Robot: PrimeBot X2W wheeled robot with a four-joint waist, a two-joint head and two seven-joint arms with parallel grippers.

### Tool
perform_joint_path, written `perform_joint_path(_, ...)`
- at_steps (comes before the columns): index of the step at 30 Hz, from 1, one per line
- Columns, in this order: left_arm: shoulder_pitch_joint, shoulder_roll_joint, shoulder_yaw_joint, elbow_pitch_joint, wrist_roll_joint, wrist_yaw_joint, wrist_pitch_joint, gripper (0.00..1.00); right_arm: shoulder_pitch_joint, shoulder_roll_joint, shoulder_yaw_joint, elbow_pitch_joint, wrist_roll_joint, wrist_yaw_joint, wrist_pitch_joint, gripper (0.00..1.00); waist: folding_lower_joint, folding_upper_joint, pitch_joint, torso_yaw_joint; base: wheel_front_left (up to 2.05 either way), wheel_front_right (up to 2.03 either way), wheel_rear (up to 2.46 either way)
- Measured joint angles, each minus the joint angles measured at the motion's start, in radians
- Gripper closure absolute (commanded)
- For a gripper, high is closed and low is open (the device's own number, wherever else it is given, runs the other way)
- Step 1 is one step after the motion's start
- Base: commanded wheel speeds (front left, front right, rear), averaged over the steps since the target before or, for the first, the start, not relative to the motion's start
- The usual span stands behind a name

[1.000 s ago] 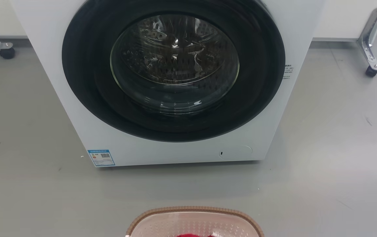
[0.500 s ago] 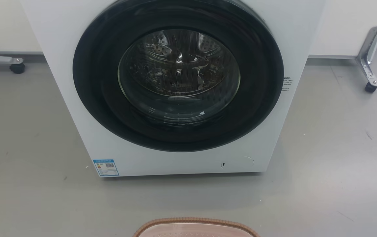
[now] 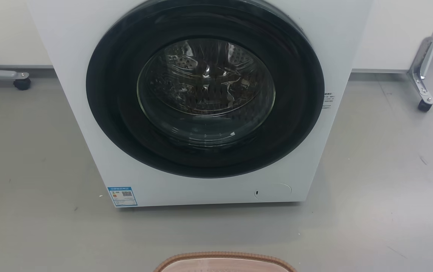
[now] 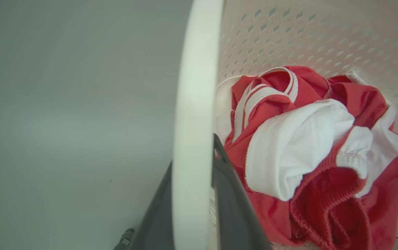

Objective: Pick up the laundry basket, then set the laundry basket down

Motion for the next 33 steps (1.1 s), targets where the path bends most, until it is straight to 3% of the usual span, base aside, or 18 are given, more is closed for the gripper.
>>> perform_joint_path(33, -0.005, 0.0, -0.031, 0.025, -0.04, 0.007, 0.001, 1.0, -0.016, -0.001, 0.048, -0.003, 0.038, 0.0, 0.009, 1.0, 0.0, 0.0, -0.004, -0.003, 0.0, 0.0, 0.0)
